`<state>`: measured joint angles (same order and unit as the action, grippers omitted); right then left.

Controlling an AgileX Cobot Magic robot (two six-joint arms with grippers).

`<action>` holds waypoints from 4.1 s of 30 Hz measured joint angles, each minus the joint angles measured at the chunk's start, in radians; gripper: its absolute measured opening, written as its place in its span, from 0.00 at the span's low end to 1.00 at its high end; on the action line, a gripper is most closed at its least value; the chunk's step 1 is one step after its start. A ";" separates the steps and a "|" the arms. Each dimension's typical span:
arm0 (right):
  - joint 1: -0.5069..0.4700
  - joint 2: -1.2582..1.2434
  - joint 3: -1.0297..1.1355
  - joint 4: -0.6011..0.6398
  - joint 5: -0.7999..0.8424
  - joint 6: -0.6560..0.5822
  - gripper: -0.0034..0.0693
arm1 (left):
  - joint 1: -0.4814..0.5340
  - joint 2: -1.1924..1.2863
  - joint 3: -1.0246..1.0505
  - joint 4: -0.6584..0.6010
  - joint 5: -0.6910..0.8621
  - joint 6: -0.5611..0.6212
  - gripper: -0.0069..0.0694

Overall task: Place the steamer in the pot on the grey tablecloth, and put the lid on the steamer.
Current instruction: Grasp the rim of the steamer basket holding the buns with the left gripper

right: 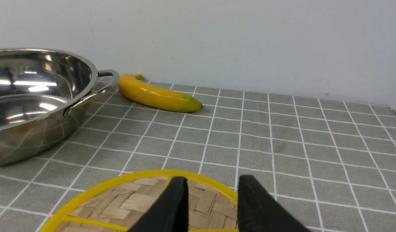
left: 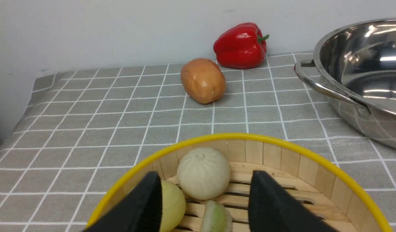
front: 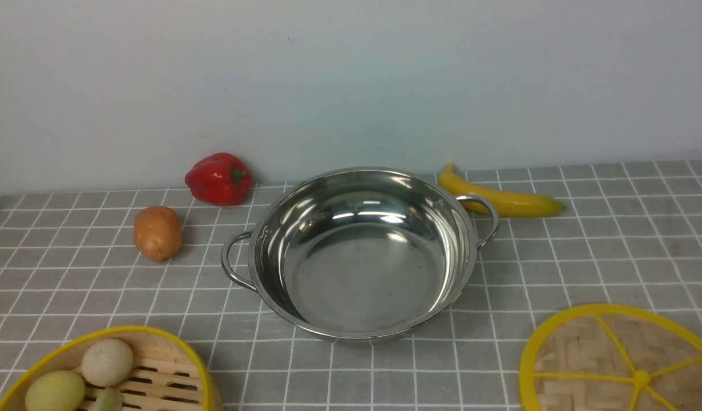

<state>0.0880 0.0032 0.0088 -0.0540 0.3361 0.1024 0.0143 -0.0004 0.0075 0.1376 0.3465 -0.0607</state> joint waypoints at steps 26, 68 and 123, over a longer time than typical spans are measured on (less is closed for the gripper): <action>0.000 0.000 0.000 0.000 0.000 0.000 0.38 | 0.000 0.000 0.000 0.000 0.000 0.000 0.55; 0.000 0.000 0.000 0.000 0.000 0.000 0.38 | 0.000 -0.001 -0.091 -0.243 -0.340 -0.304 0.55; 0.000 0.000 0.000 0.000 0.000 0.000 0.38 | 0.000 1.016 -0.601 -0.632 0.577 0.444 0.55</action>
<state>0.0880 0.0032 0.0088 -0.0540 0.3361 0.1024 0.0143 1.0153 -0.5930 -0.4939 0.9235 0.3835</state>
